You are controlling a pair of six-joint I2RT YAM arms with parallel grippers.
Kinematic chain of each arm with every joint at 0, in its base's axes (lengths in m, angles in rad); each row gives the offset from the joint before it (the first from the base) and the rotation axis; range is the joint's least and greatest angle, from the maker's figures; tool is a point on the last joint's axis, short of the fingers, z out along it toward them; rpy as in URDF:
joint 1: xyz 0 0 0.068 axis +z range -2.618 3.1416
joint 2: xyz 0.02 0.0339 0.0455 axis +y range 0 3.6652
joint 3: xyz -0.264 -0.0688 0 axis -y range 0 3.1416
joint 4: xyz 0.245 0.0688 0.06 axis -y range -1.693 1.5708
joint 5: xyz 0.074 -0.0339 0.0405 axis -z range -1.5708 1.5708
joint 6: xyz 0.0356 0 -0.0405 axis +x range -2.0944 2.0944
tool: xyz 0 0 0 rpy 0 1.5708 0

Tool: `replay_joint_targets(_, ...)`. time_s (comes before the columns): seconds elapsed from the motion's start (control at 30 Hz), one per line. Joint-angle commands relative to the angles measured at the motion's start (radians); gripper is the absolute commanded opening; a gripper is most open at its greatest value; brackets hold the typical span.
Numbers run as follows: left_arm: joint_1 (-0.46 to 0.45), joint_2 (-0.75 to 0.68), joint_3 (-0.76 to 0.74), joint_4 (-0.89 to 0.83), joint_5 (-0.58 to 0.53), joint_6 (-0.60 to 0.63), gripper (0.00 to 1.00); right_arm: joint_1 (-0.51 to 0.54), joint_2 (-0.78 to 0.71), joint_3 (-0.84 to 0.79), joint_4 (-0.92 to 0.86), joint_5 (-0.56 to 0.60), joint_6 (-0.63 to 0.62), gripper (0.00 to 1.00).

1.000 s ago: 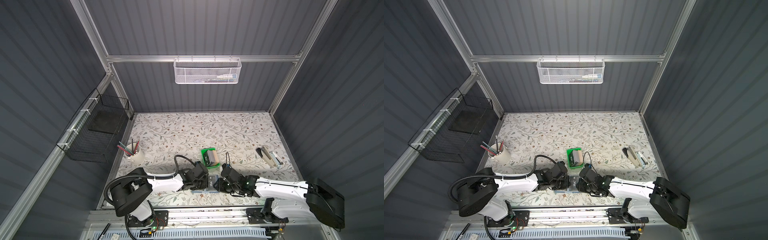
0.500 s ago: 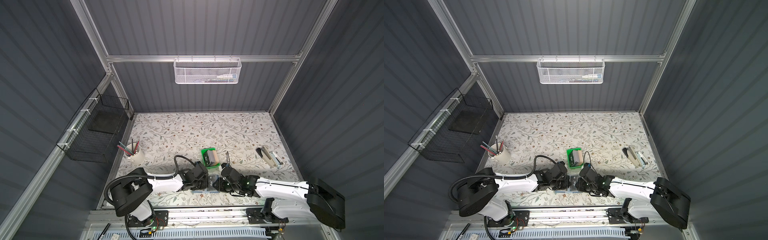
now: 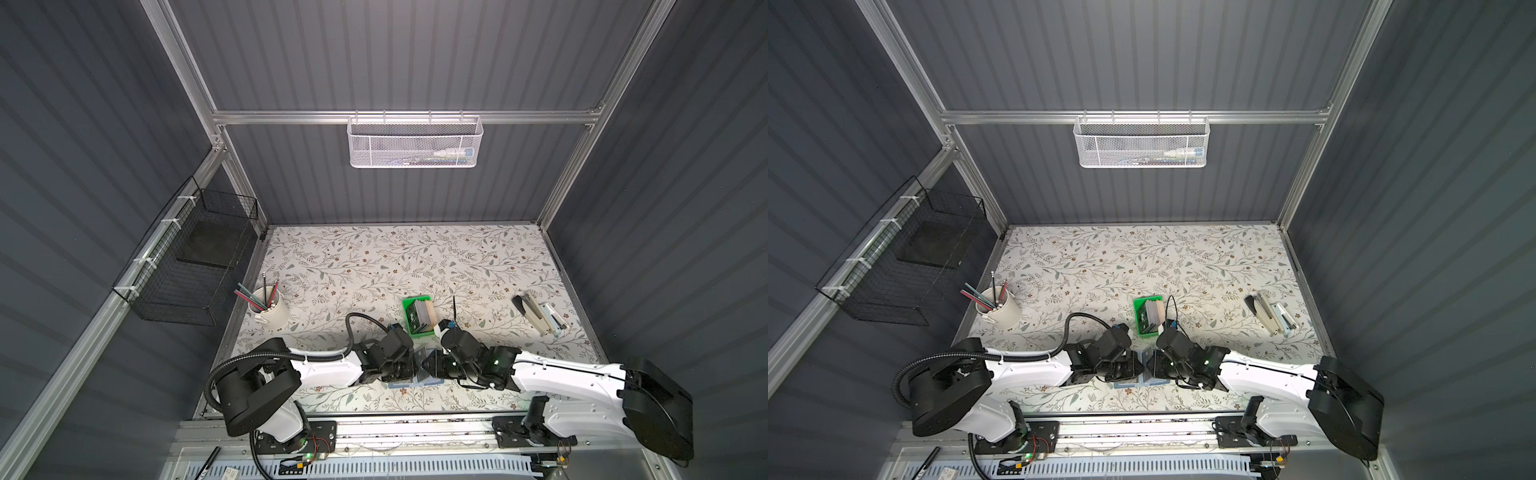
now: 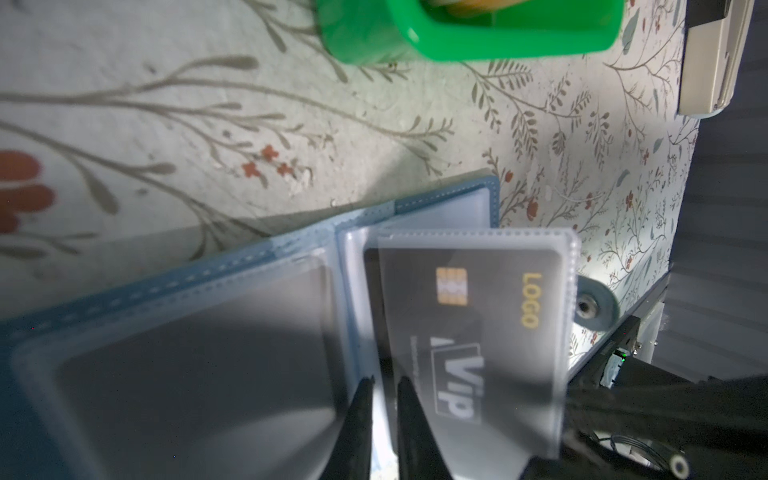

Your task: Put the credit cards into the card holder

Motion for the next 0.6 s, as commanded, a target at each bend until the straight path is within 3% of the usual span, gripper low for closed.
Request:
replay_joint_targets(0.0, 0.021, -0.035, -0.003, -0.025, 0.019, 0.015, 0.15, 0.003, 0.021, 0.029, -0.026, 0.012, -0.025, 0.22)
replay_joint_targets(0.57, 0.156, -0.096, -0.049, 0.054, 0.117, 0.028, 0.15, 0.011, 0.126, 0.111, -0.058, 0.01, -0.043, 0.23)
